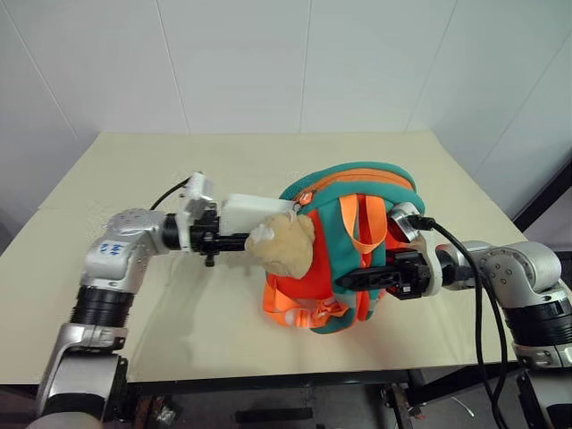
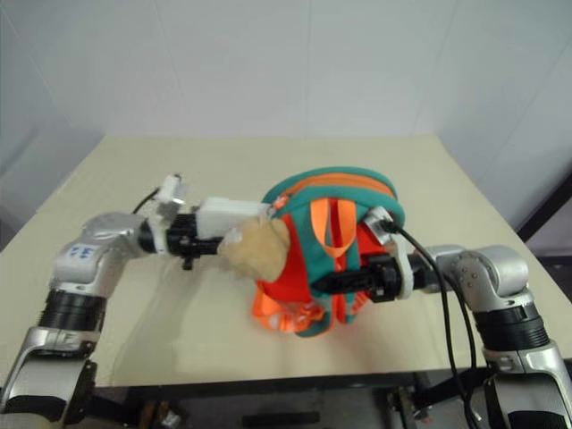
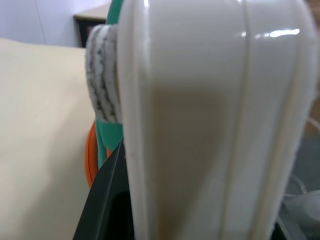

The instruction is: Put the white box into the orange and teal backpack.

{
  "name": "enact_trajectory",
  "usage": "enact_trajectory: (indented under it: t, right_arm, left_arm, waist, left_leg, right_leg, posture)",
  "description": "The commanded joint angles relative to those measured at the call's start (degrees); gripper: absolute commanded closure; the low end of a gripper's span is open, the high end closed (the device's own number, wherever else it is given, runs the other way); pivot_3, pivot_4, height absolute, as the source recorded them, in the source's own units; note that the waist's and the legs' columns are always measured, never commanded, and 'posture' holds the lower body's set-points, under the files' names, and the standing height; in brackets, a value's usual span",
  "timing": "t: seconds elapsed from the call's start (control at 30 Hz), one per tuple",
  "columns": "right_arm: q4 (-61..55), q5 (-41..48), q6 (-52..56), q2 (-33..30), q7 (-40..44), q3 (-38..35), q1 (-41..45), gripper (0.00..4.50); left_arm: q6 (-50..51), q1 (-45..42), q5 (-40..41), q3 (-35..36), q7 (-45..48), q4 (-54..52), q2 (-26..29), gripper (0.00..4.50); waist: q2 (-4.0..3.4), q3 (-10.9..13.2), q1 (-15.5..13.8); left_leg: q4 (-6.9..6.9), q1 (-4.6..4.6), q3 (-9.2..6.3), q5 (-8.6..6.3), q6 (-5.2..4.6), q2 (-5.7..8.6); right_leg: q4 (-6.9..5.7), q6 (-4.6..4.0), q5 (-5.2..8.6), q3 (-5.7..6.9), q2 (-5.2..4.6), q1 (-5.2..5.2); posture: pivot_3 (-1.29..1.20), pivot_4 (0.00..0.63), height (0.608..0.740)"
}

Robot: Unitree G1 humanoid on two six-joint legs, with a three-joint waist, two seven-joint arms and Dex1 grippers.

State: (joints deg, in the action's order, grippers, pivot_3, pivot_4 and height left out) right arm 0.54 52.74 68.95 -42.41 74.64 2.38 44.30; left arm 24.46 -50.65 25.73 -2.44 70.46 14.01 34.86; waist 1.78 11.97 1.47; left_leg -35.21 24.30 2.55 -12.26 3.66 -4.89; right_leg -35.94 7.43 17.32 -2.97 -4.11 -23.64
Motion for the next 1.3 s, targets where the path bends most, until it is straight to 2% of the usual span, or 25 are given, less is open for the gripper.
enact_trajectory:
  t: [0.03,0.17,0.4,0.57,0.9,1.07,1.3]
  right_arm:
    - [-0.5,0.0,-1.1,0.3,0.5,-0.4,0.3,4.41]
    - [-0.1,-0.5,-1.7,1.1,0.4,-0.3,0.4,4.41]
    - [0.2,-0.9,-2.3,2.0,0.2,-0.3,0.3,4.41]
    - [-0.2,-1.0,-2.5,2.6,-0.2,-0.6,-0.2,4.41]
    - [0.5,-1.7,-3.1,3.1,-0.1,-0.3,0.4,4.41]
    - [0.9,-1.9,-3.4,3.2,0.2,0.0,0.8,4.41]
    - [1.2,-2.4,-3.9,3.4,0.3,0.1,1.0,4.41]
  left_arm:
    - [-0.9,-2.3,-4.0,-2.9,-3.3,-2.7,-1.7,3.1]
    - [-1.9,-4.4,-6.1,-4.3,-6.4,-2.5,-5.4,3.1]
    - [-3.0,-5.4,-4.9,-4.1,-5.9,-2.2,-11.0,3.1]
    - [-3.0,-4.4,-4.9,-3.6,-4.9,-2.2,-11.1,3.1]
    - [-4.3,-2.5,-3.8,-0.8,-3.0,-4.1,-6.9,0.03]
    - [-5.4,-2.4,-2.3,2.1,0.0,-4.2,-3.1,0.01]
    - [3.4,-3.8,1.6,6.0,4.2,-3.6,6.8,0.01]
  waist:
    - [0.0,0.0,0.2]
    - [0.0,0.0,0.0]
    - [0.0,0.0,0.0]
    - [0.0,0.0,0.0]
    - [0.0,0.0,0.1]
    - [-0.01,0.0,0.2]
    - [-0.01,0.0,0.1]
  left_leg:
    - [0.0,0.0,0.01,0.0,0.0,0.0]
    - [-0.02,-0.02,0.0,0.01,0.02,-0.01]
    - [-0.1,-0.01,0.03,0.01,0.01,-0.01]
    - [-0.09,0.0,0.03,0.01,0.02,0.0]
    - [-0.09,-0.01,0.03,0.01,0.02,-0.01]
    - [-0.1,-0.01,0.03,0.02,0.02,-0.02]
    - [-0.1,-0.02,0.03,0.01,0.02,-0.03]
  right_leg:
    - [-0.01,0.01,0.0,-0.06,0.03,-0.01]
    - [-0.05,0.04,0.0,-0.14,0.1,-0.01]
    - [-0.05,0.1,-0.04,-0.23,0.13,-0.01]
    - [-0.04,0.1,-0.04,-0.23,0.13,-0.01]
    - [-0.05,0.1,-0.04,-0.24,0.13,-0.02]
    - [-0.07,0.1,-0.04,-0.24,0.15,-0.02]
    - [-0.11,0.1,-0.03,-0.24,0.16,-0.03]
  posture:
    - [0.0,0.15,0.74]
    - [0.0,0.15,0.74]
    - [0.0,0.15,0.74]
    - [0.0,0.15,0.74]
    - [0.0,0.15,0.74]
    - [0.0,0.15,0.74]
    - [0.0,0.15,0.74]
